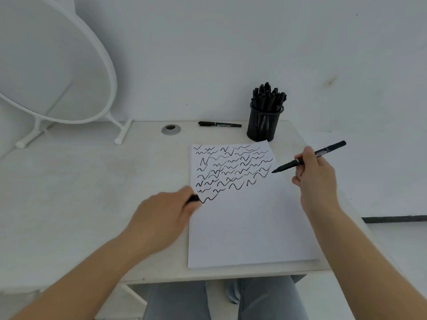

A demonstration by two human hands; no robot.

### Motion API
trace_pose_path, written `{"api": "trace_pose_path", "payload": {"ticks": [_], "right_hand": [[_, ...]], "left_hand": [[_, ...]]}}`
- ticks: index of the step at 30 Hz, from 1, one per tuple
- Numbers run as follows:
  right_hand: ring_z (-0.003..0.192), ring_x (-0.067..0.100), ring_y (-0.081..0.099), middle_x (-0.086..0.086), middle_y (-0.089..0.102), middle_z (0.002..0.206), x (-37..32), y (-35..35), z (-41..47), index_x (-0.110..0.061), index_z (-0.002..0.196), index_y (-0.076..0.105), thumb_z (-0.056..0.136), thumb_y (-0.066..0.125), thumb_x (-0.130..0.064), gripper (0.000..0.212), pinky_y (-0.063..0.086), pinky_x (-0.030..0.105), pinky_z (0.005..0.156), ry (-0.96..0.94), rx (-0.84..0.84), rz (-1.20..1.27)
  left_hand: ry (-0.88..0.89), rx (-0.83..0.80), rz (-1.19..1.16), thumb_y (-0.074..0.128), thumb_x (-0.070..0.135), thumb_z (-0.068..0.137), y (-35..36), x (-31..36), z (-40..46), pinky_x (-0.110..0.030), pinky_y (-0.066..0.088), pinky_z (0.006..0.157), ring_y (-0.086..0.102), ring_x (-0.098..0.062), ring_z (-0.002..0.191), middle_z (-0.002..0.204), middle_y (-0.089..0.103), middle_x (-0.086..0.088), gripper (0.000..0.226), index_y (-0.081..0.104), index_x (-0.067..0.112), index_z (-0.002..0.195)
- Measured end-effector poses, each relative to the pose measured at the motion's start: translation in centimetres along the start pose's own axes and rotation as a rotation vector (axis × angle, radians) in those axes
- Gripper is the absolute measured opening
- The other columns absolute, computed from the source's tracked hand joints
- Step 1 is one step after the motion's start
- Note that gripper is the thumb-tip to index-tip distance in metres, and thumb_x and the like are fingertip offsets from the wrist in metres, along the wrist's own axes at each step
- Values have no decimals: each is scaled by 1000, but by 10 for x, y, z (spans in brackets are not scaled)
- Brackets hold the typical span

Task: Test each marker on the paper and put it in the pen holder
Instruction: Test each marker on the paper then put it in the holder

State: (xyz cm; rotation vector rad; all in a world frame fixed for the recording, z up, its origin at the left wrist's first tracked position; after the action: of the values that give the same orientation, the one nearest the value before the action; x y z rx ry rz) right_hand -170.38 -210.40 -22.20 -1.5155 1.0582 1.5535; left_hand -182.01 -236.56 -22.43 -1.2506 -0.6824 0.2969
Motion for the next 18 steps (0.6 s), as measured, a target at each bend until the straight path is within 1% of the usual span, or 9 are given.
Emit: {"api": "trace_pose_path", "payload": {"ticks": [1, 3, 4, 5, 8, 10, 12, 15, 18], "right_hand": [[39, 4, 37, -11, 43, 40, 1, 2, -4, -18, 65, 58, 89, 49, -32, 29, 34, 20, 46, -38, -41, -56], [40, 4, 42, -9, 51, 43, 3, 15, -16, -19, 64, 59, 87, 55, -31, 26, 36, 22, 51, -98, -129, -167], [41, 3, 44, -9, 53, 44, 5, 24, -22, -19, 62, 59, 86, 58, -29, 25, 36, 23, 52, -116, -174, -213], [40, 3, 45, -8, 54, 44, 8, 34, -28, -19, 61, 58, 84, 61, -27, 25, 36, 22, 51, -123, -226, -246], [40, 2, 46, -7, 55, 43, 17, 69, -45, -20, 61, 56, 82, 62, -18, 22, 36, 14, 44, -99, -419, -255], [41, 4, 48, -5, 57, 44, 23, 84, -54, -19, 65, 54, 81, 61, -13, 19, 36, 12, 42, -88, -514, -249], [43, 5, 50, -4, 59, 47, 31, 86, -59, -21, 66, 54, 82, 60, -12, 19, 36, 12, 44, -90, -546, -269], [47, 8, 50, -3, 60, 49, 40, 79, -61, -28, 62, 56, 80, 60, -15, 23, 35, 17, 46, -97, -526, -283], [50, 13, 48, -5, 59, 48, 39, 78, -61, -34, 60, 55, 69, 56, -26, 12, 36, 21, 46, -131, -512, -314]], "left_hand": [[-42, 50, -57, 32, 44, 94, -4, -11, 2, -33, 31, 53, 50, -22, 62, 62, 49, 6, 22, 36, 26, 83], [-101, 118, -227, 38, 40, 93, -4, -27, 9, -31, 32, 51, 47, -12, 53, 55, 48, 5, 19, 41, 29, 78], [-125, 128, -312, 41, 39, 93, -1, -32, 14, -30, 32, 50, 43, -7, 49, 54, 47, 6, 20, 42, 31, 75], [-142, 123, -380, 43, 38, 93, 5, -35, 19, -28, 32, 51, 41, -6, 48, 53, 46, 7, 21, 43, 33, 73], [-162, 102, -493, 46, 37, 92, 18, -36, 34, -21, 37, 55, 45, -3, 52, 59, 56, 9, 18, 49, 35, 74], [-136, 103, -524, 47, 33, 92, 20, -32, 41, -11, 37, 55, 49, 0, 57, 70, 64, 18, 18, 51, 37, 75], [-103, 96, -533, 47, 31, 92, 23, -29, 44, -7, 36, 58, 51, 4, 59, 79, 66, 25, 17, 53, 36, 78], [-84, 91, -538, 47, 30, 93, 26, -31, 42, -6, 36, 60, 51, 7, 61, 85, 67, 27, 16, 54, 37, 80], [-96, 103, -560, 47, 31, 93, 26, -33, 40, -7, 36, 59, 51, 8, 61, 86, 68, 27, 17, 53, 37, 79]]}}
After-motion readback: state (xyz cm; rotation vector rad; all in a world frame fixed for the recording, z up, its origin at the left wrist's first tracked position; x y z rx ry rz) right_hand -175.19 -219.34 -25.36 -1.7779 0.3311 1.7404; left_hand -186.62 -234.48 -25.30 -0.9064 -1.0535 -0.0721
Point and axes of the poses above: each hand's wrist, its own z-axis towards the middle knuckle, its own y-axis out of the palm, x = y × z, the point moved 7 cm from there along z, towards the middle knuckle
